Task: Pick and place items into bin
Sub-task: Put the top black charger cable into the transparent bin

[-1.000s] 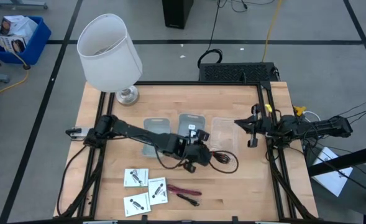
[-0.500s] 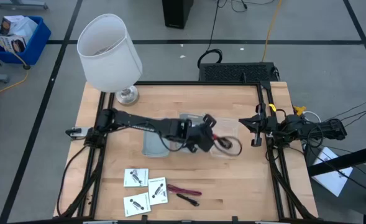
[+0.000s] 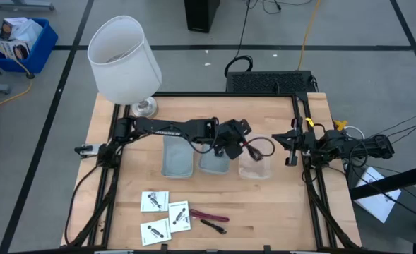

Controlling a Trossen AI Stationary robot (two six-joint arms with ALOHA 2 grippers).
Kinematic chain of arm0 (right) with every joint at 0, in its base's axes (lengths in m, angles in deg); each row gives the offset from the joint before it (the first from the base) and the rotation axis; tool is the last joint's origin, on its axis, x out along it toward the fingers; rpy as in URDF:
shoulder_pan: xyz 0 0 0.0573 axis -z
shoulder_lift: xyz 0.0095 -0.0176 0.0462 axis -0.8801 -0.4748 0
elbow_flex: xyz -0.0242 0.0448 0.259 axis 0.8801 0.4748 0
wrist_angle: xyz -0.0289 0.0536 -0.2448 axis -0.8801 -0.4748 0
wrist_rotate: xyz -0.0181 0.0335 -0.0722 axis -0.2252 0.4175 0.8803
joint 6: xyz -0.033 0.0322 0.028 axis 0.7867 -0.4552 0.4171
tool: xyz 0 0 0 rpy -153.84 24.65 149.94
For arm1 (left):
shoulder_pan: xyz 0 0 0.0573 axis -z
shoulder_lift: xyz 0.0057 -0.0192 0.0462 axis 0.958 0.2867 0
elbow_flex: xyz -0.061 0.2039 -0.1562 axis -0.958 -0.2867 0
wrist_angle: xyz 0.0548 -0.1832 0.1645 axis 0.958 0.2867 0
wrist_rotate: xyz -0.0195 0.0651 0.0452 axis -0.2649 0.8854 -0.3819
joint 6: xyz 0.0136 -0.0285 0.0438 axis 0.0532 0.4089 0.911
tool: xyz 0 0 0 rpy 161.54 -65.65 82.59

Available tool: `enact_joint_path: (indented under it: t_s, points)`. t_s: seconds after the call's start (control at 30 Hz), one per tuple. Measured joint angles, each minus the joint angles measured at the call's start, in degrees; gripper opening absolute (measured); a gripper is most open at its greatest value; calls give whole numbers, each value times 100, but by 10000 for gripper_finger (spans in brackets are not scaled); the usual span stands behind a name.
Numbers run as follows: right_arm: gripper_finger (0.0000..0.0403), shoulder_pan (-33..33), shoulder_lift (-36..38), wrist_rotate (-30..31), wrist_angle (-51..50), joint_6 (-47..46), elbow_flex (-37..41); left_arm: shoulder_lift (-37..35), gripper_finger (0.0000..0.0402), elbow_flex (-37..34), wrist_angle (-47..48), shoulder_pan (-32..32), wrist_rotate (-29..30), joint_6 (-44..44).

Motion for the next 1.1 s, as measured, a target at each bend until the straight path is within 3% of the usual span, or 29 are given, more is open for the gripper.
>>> enact_joint_path:
  t_s: [0.1, 0.33, 0.47, 0.67, 1.1]
  points:
    - [0, 0, 0, 0, -39, 2, 0, 215, 44, 1, -175, 2, -61, 519]
    - [0, -2, -89, 9, -86, -24, 7, 726, 44, -10, -869, 44, 521, 2046]
    - [0, -2, -92, 5, -21, -12, 9, 792, 43, -10, -1186, 123, 548, 2594]
    - [0, -2, -92, 0, -171, -3, 9, 722, 47, -8, -1267, 192, -38, 2658]
    - [0, -2, -92, -2, -172, -39, 9, 724, 49, -8, -1202, 190, -36, 2966]
